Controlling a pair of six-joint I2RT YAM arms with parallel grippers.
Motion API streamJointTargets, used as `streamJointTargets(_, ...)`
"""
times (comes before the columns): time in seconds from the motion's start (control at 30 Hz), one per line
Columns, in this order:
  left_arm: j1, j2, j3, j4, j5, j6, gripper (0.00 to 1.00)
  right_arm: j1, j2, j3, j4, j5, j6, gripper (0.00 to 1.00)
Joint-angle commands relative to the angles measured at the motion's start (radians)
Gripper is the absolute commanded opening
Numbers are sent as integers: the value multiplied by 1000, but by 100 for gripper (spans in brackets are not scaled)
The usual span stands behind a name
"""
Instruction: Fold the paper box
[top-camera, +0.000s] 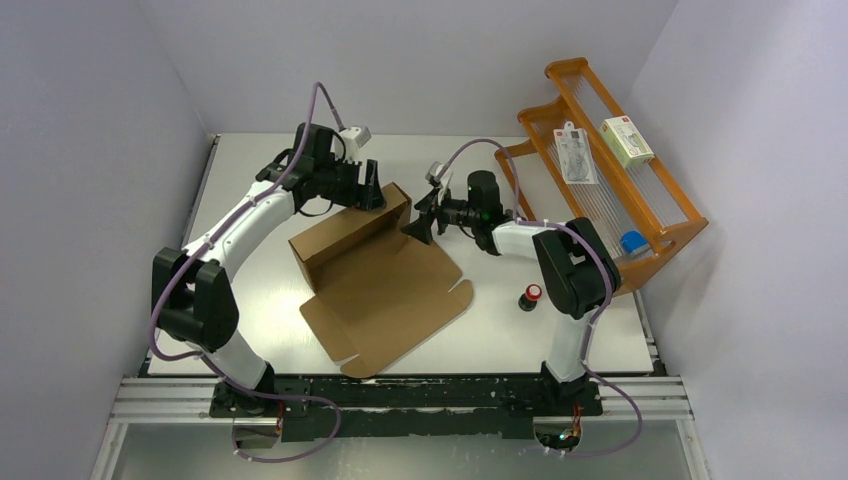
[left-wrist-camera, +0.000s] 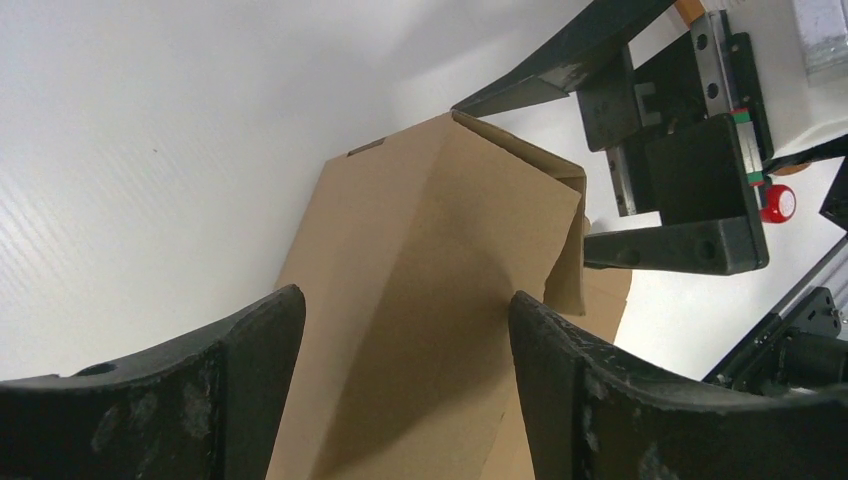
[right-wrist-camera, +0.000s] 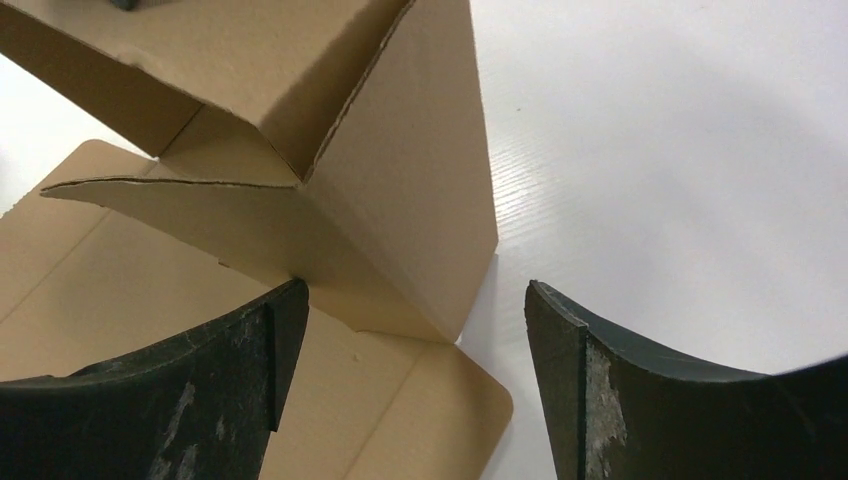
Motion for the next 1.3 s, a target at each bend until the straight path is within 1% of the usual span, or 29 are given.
streamJointTargets(0.0, 6, 21, -11, 7, 64, 11, 79, 20, 17, 24, 57, -1, -10, 83)
streamJointTargets(0.13, 6, 27, -13, 10, 96, 9, 79, 30, 14, 23, 88, 14, 0, 79)
streamJointTargets(0.27, 6, 33, -13, 13, 128, 3, 79, 45, 11, 22, 106, 34, 1, 74)
streamJointTargets(0.33, 6, 33, -17, 16, 139, 1, 79, 53, 9, 18, 111, 55, 0, 68)
streamJointTargets(0.53, 6, 35, -19, 21, 176, -4, 79, 61, 7, 2, 162, 78, 22, 58)
streamJointTargets(0.67, 7, 32, -21, 25, 210, -7, 79, 68, -1, -19, 194, 124, 33, 48)
streamJointTargets(1.0, 7, 15, -33, 44, 277, -23, 79, 99, -35, -90, 267, 273, 59, 30)
streamJointTargets(1.13, 7, 19, -35, 44, 286, -28, 79, 125, -56, -114, 282, 364, 73, 23)
streamJointTargets(1.27, 10, 13, -40, 55, 320, -43, 79, 157, -74, -122, 272, 462, 76, 21)
